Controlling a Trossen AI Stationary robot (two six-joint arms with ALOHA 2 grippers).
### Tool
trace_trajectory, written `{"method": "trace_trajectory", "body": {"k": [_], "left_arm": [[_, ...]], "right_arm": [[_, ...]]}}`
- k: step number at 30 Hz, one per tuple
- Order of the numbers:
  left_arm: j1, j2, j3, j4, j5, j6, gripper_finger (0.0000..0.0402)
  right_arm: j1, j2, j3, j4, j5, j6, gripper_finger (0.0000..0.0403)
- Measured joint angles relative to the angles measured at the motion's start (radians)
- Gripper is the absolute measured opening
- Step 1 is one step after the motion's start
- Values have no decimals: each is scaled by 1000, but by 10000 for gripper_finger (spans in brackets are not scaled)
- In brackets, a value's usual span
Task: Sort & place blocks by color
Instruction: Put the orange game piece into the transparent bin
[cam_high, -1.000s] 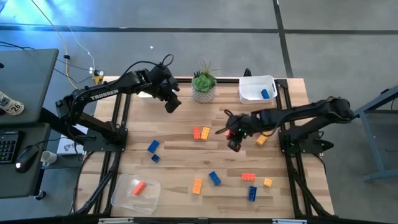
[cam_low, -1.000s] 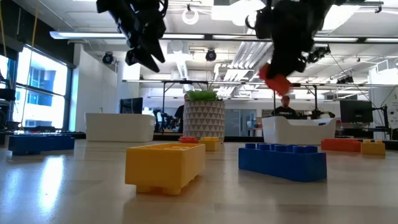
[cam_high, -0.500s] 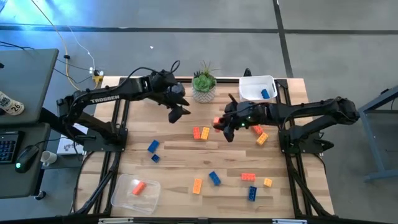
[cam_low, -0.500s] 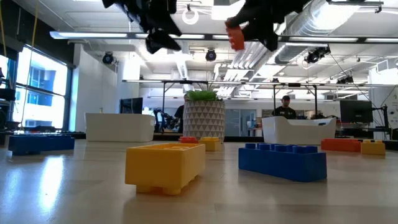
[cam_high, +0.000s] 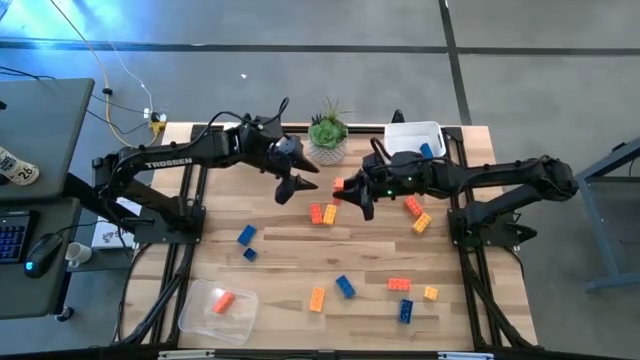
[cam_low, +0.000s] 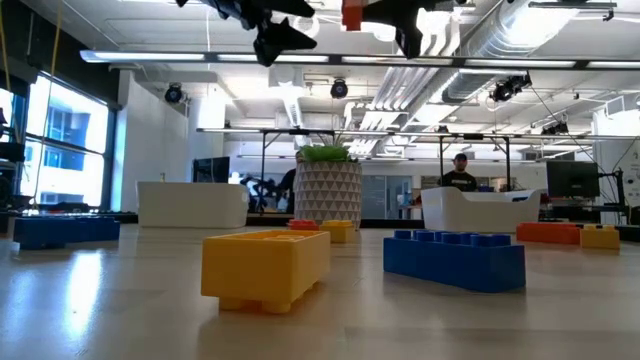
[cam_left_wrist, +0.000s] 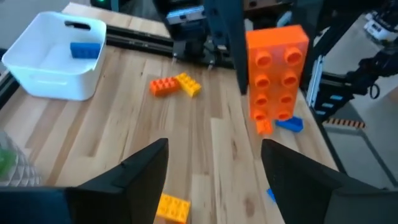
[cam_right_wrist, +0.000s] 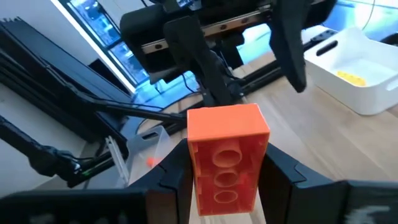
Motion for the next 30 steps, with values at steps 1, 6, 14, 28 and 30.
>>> {"method": "trace_trajectory", "body": {"k": [1,6,14,28,30], "left_arm": [[-6,0,0,8,0,-2,254],[-32,0,0,54,1,-70,274],[-40,1,0,106,-22,-272,274],[-72,88,0,232,-11,-316,275],[-72,106,0,243,-11,-315,275]], "right_arm": [[0,0,0,3,8,-1,110],[0,0,0,44,63,-21,110],[2,1,0,59,75,-22,110],[1,2,0,59,100,-20,110],[1,2,0,59,100,-19,110]]}}
